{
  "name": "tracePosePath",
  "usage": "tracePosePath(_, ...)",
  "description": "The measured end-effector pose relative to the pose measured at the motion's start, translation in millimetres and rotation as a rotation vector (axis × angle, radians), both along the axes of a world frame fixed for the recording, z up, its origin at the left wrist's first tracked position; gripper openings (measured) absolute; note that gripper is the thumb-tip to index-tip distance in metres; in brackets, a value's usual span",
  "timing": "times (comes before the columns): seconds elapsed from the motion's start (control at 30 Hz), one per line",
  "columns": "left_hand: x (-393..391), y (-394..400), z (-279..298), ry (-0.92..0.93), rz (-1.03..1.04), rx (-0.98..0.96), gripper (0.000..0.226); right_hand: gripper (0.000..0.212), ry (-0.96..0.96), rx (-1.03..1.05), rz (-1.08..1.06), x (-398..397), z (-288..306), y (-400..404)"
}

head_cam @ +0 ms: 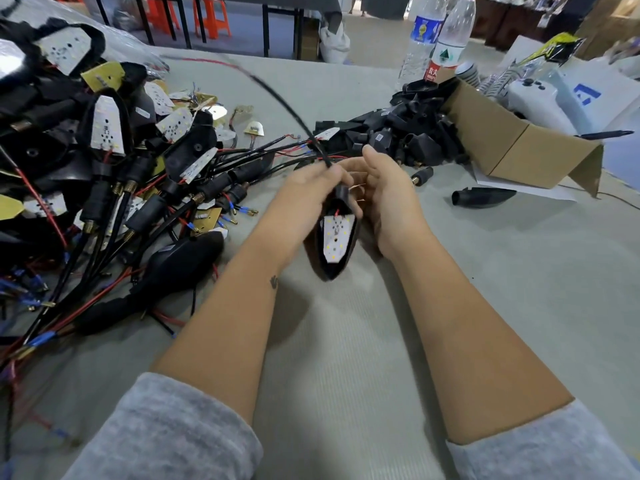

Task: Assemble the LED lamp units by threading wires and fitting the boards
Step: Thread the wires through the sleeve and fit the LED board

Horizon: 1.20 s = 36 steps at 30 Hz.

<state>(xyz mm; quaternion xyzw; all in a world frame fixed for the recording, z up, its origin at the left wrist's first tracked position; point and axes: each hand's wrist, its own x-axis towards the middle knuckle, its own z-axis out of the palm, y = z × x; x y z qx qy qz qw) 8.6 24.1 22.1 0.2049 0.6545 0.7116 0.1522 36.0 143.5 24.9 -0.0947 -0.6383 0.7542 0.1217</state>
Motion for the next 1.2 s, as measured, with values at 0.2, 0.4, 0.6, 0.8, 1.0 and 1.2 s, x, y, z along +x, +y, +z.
tracePosePath(0.2, 3.0, 5.6, -3.6, 0.096, -0.050, -0.222, 0.044, 0.020, 0.107, 0.097, -0.032, -0.5, -2.5, -3.8)
tracePosePath(0.4, -5.5, 3.8, -6.0, -0.061, 0.147, -0.193, 0.031, 0.021, 0.094, 0.250, -0.119, -0.6, -2.4, -3.4)
tracePosePath(0.6, -10.9, 7.6, -11.3, -0.087, 0.206, -0.103, 0.026, 0.023, 0.076, 0.349, -0.106, -3.4, -6.5, -7.2)
tracePosePath(0.8, -16.7, -1.9, -1.2, -0.229, 0.347, 0.247, 0.042, 0.030, 0.046, 0.392, 0.125, -6.2, -8.1, -10.6)
tracePosePath(1.0, -19.0, -16.7, 1.4, -0.244, 0.452, 0.562, 0.028, 0.029, 0.012, 0.471, 0.294, -4.9, -6.9, -3.4)
tracePosePath(1.2, -20.1, -17.7, 0.0, -0.250, 0.528, 0.545, 0.024, 0.028, -0.069, 0.406, 0.361, -1.6, -5.2, -1.7)
